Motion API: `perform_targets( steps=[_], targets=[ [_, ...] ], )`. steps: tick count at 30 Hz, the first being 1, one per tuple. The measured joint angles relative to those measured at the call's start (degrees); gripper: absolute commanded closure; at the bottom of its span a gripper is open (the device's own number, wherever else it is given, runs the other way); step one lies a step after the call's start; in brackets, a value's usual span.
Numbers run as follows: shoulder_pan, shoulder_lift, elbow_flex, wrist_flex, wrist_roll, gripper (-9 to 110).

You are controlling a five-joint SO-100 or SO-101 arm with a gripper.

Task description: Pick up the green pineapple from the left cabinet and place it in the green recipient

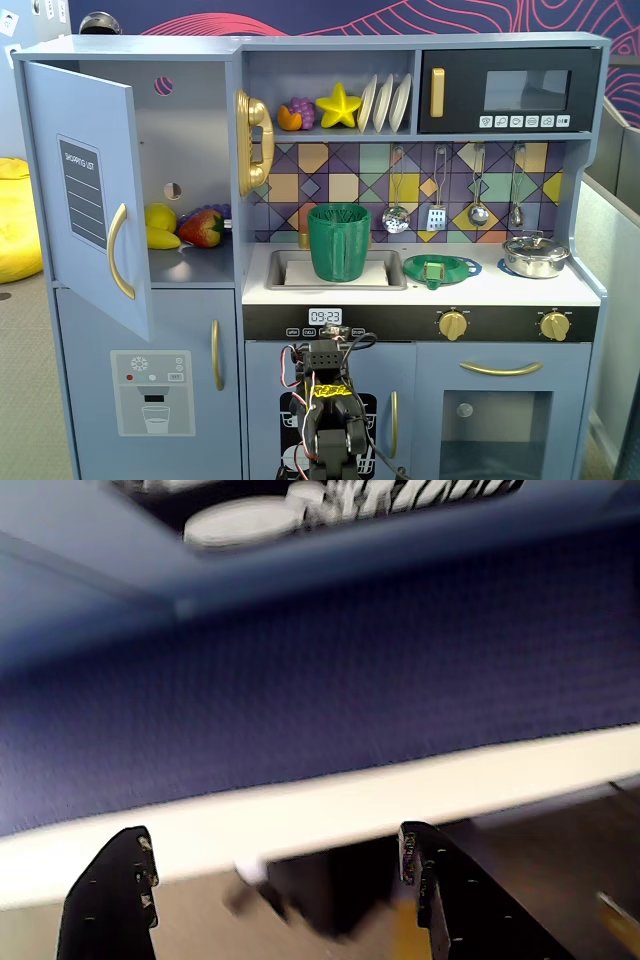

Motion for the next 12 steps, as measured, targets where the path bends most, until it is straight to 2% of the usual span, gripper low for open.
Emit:
perform_targets(
  steps=[12],
  targets=[
    [0.8,0.5,0.0,0.1,1.0,81]
  ],
)
